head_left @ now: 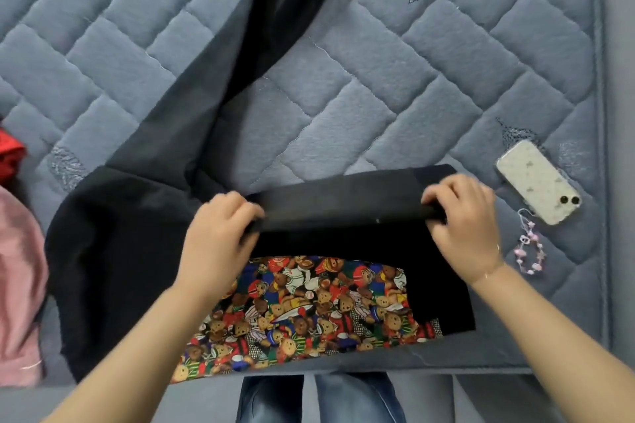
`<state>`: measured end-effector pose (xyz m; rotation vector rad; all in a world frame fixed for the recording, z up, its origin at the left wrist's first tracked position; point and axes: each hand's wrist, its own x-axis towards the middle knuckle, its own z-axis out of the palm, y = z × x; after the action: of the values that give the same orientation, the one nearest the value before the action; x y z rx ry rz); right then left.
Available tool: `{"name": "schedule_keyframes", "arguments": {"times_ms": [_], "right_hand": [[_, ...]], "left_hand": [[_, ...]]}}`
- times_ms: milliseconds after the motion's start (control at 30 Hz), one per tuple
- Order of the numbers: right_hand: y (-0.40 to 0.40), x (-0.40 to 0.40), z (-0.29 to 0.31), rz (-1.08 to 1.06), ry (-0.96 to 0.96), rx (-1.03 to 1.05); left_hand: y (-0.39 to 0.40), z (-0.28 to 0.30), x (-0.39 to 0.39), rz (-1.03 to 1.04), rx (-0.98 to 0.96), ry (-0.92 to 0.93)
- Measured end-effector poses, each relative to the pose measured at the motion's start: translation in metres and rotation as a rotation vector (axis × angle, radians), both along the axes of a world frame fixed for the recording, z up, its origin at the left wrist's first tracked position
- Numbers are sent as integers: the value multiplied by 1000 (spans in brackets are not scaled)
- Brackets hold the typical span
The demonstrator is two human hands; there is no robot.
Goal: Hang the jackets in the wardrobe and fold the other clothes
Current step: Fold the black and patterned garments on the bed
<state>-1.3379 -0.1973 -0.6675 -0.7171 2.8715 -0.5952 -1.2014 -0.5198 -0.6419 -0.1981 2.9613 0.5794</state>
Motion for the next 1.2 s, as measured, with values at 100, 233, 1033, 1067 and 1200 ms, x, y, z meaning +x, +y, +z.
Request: {"name": "schedule_keyframes", "arguments": {"times_ms": [100, 233, 1033, 1067, 1200], "right_hand": [[22, 45, -8, 29, -113, 106], [25, 71, -21, 95, -260, 243], [-290, -66, -40, -902, -1265, -967], [-291, -62, -33, -925, -1262, -1024], [-268, -14, 12, -929, -1182, -1289]], "left_hand": [[31, -16, 41, -31, 3, -153], [49, -42, 69, 43, 15, -352], [-185, -55, -10, 567, 526, -241], [-185, -47, -3, 516, 513, -157], [-177, -6, 40, 278, 442, 79]]}}
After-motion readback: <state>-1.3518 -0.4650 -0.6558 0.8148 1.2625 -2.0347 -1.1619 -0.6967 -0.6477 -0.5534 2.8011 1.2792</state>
